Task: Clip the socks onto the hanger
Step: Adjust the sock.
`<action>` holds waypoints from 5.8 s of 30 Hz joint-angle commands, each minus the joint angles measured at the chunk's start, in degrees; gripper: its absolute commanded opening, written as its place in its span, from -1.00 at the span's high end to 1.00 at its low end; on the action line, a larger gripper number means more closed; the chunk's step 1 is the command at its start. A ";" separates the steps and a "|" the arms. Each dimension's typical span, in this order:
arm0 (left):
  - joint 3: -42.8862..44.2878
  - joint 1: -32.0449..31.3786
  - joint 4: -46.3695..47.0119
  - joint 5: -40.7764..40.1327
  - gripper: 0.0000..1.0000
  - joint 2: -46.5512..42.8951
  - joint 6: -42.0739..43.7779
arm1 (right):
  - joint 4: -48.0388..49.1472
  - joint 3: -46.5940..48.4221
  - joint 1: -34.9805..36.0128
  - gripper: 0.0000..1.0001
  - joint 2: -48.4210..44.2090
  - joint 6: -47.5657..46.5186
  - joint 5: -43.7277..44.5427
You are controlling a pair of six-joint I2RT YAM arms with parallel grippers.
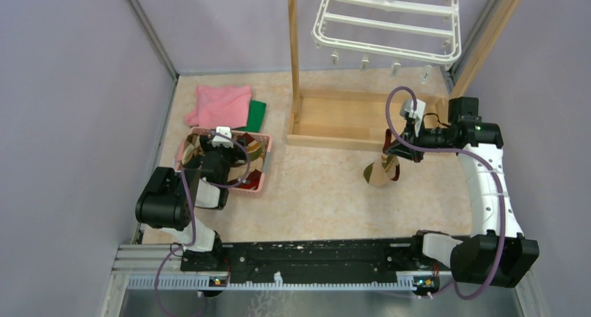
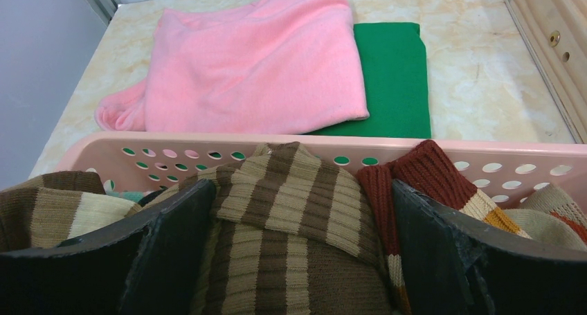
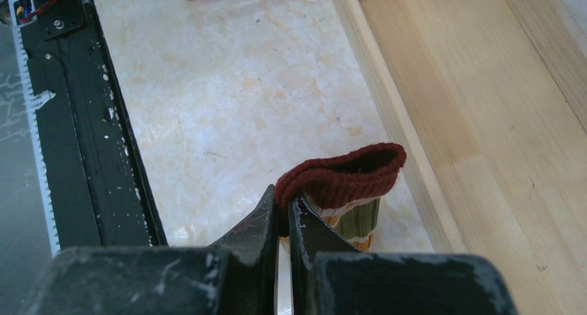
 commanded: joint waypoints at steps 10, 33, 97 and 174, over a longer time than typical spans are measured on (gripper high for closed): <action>0.39 0.44 -2.06 -0.13 -0.98 -0.12 -1.23 | 1.23 -0.38 0.66 1.00 -0.60 -0.29 -0.52; 0.39 0.44 -2.06 -0.13 -0.98 -0.10 -1.24 | 1.33 -0.76 1.49 1.00 -1.02 -0.29 -0.89; 0.39 0.44 -2.06 -0.13 -0.98 -0.15 -1.29 | 1.77 -1.88 4.28 1.00 -3.47 -0.25 -1.60; 16.34 -2.11 -51.89 21.81 -0.98 -45.31 -32.87 | -12.03 12.30 4.39 1.00 -7.45 -6.37 0.28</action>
